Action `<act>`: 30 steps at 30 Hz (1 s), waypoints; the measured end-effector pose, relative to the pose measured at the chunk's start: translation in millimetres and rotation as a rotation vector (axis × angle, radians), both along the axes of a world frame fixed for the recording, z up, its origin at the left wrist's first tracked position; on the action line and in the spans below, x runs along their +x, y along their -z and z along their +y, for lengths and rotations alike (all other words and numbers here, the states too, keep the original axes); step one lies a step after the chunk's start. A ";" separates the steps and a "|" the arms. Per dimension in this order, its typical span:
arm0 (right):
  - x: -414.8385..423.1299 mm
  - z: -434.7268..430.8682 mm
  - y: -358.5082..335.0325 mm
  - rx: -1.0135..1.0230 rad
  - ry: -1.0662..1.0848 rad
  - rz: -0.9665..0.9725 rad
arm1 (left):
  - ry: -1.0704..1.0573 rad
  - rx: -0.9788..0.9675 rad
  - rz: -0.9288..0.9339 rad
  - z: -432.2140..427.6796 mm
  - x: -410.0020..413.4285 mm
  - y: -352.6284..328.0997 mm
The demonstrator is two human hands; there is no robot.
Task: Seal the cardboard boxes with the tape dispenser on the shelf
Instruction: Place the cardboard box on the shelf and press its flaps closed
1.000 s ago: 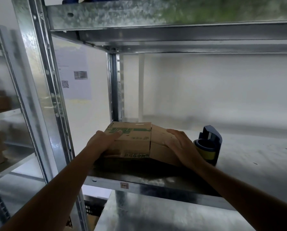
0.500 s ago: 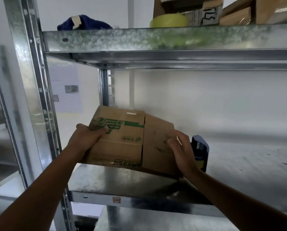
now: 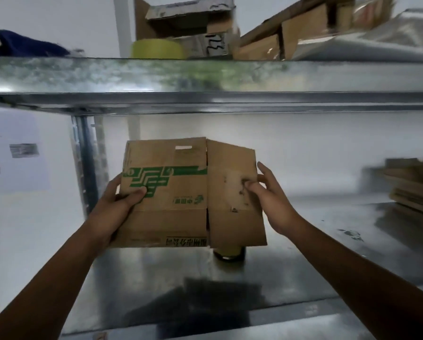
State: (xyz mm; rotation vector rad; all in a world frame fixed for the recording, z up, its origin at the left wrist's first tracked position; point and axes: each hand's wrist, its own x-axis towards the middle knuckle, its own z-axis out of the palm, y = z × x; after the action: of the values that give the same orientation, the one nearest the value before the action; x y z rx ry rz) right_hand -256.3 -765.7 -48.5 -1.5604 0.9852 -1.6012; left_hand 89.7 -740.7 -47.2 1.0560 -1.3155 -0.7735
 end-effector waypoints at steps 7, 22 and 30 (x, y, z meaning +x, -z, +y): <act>-69.3 13.8 -7.9 -0.029 -0.014 -0.012 | 0.023 -0.101 -0.174 -0.6 -146.2 -14.5; -187.9 17.7 10.1 0.107 -0.386 -0.450 | 0.249 0.238 -0.427 -34.1 -280.4 -25.1; -181.1 12.9 3.7 0.066 -0.420 -0.400 | 0.157 0.305 -0.463 -55.5 -262.9 -18.7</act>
State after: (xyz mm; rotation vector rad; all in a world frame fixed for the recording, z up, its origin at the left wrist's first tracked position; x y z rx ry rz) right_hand -437.4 -752.8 -52.2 -1.2330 0.4532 -1.4794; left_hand -173.1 -796.2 -28.6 1.4472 -1.7240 -0.9003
